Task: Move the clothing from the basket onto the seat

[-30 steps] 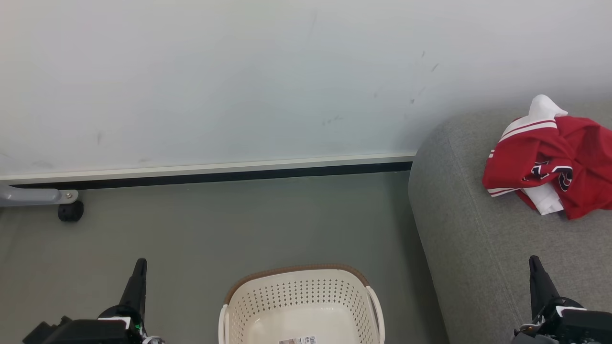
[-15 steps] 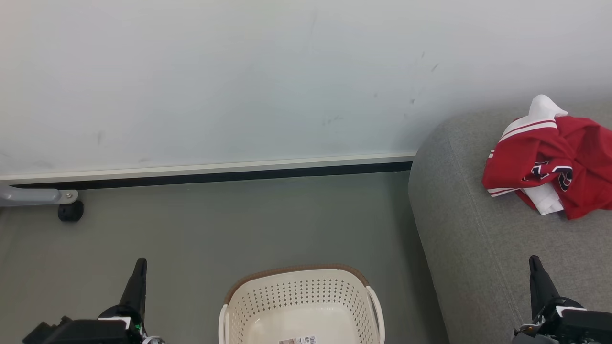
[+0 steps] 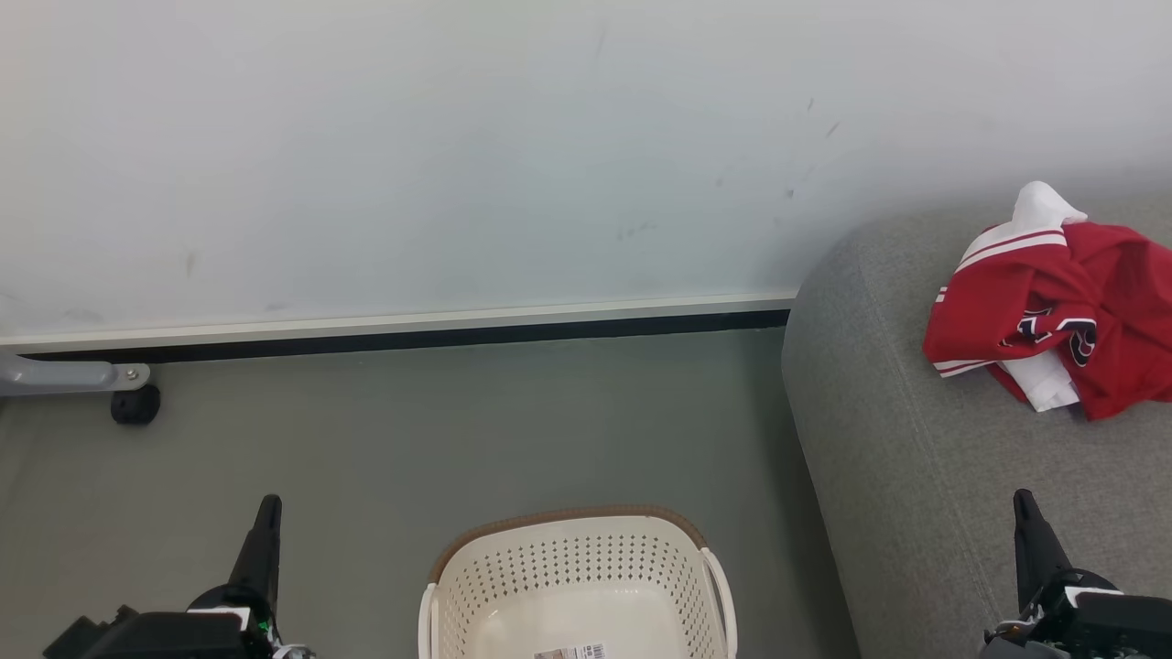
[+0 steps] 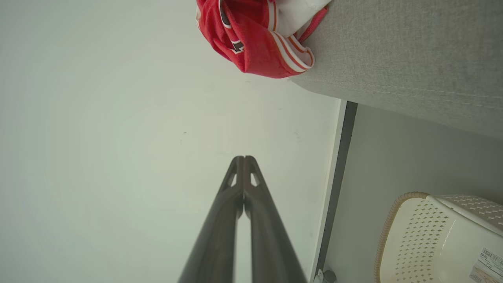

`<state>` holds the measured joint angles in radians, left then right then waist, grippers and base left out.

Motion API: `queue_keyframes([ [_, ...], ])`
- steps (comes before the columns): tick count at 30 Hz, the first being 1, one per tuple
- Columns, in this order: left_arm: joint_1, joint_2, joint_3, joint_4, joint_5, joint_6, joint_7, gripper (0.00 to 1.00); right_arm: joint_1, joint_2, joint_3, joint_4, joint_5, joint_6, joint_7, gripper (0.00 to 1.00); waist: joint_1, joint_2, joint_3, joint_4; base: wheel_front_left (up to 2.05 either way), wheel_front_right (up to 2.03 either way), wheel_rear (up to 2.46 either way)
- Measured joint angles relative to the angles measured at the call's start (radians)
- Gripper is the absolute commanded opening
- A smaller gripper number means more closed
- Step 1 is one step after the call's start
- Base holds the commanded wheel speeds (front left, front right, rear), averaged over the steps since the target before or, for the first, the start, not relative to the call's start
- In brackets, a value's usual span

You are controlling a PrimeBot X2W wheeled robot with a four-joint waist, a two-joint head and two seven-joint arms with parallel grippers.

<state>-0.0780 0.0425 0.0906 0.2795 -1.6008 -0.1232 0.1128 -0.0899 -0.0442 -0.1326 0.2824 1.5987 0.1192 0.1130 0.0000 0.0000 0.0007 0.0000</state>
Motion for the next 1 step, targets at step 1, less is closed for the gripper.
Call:
queue_keyframes([
  [1,0.0,0.0,0.0,0.0,0.0,0.0,0.0,0.0,0.0,0.0,0.0,0.0,0.0,0.0,0.0,0.0,0.0,0.0,0.0,0.0,0.0,0.0,0.0],
])
